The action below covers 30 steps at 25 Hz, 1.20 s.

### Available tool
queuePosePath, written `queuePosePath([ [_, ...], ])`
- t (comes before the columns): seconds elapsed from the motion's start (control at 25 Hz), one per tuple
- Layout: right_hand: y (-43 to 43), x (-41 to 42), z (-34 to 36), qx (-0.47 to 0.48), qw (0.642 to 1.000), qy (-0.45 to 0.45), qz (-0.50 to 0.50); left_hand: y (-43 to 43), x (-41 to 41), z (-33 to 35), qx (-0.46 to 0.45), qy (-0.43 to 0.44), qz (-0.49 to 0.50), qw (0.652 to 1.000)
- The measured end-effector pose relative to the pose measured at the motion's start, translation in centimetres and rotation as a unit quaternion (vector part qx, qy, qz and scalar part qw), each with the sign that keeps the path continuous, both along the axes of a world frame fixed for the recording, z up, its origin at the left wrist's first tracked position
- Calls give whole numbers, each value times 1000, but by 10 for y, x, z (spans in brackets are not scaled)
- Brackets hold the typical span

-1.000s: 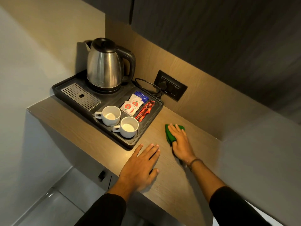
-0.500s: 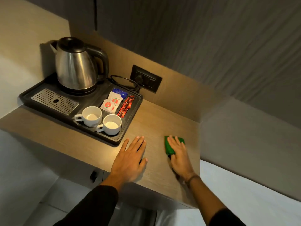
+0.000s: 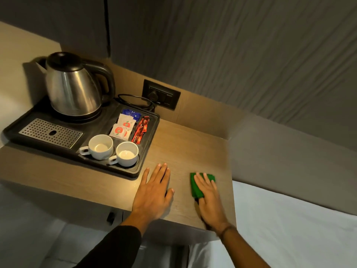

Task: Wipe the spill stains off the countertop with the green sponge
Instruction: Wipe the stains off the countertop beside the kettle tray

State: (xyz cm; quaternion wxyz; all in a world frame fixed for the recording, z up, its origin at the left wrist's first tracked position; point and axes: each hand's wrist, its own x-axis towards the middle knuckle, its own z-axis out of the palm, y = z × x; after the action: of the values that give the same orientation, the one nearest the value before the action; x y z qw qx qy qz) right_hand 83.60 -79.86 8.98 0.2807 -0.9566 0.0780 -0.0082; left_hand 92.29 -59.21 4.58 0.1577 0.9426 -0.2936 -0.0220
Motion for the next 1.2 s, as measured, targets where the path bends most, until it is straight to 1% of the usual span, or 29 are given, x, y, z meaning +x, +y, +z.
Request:
queuePosePath([
  [0.08,-1,-53,-20,-26,996,24,78,-2,-3,-1,2,7,-3,1000],
  [0.12,-15,-81,-27,-46,995,21,87,-5,-6,-2,5,7,-2,1000],
  [0.2,-49,-98,-22,-45,998,-2,48,-8,-9,-3,9,7,-1,1000],
  [0.24,-62,-84,-15,-35,999,-10,7,-8,-9,-2,7,4,1,1000],
  [0.32,-70,-28,-2,-40,996,-19,-71,-7,-7,-1,7,7,-1,1000],
  [0.4,-64,42,8,-48,993,-13,-103,-6,-9,-2,1,11,-2,1000],
  [0.48,-41,95,11,-34,992,3,-120,-6,-10,-1,-2,14,1,1000],
  [0.52,-27,107,9,-31,993,2,-111,-7,-9,0,-4,14,2,1000],
  [0.6,-2,92,0,-35,998,-6,-43,-7,-9,0,1,14,-1,1000],
  [0.68,11,40,-14,-44,998,-13,35,-7,-8,-3,8,7,0,1000],
  [0.76,2,-21,-24,-47,997,-14,55,-6,-7,-3,15,15,-6,1000],
  [0.8,-10,-42,-27,-48,998,-15,38,-6,-7,-4,15,15,-7,1000],
  [0.88,-34,-50,-21,-42,998,-22,-34,-6,-7,-4,15,14,-8,1000],
  [0.96,-42,-23,-7,-43,993,-24,-108,-5,-7,-1,20,15,-12,1000],
  [1.04,-33,9,6,-23,990,-20,-134,-6,-9,4,24,19,-14,999],
  [1.12,-9,17,3,-9,996,-22,-88,-4,-15,7,19,25,-5,999],
  [1.2,13,-6,-12,-17,999,-26,14,5,-33,11,11,32,13,999],
])
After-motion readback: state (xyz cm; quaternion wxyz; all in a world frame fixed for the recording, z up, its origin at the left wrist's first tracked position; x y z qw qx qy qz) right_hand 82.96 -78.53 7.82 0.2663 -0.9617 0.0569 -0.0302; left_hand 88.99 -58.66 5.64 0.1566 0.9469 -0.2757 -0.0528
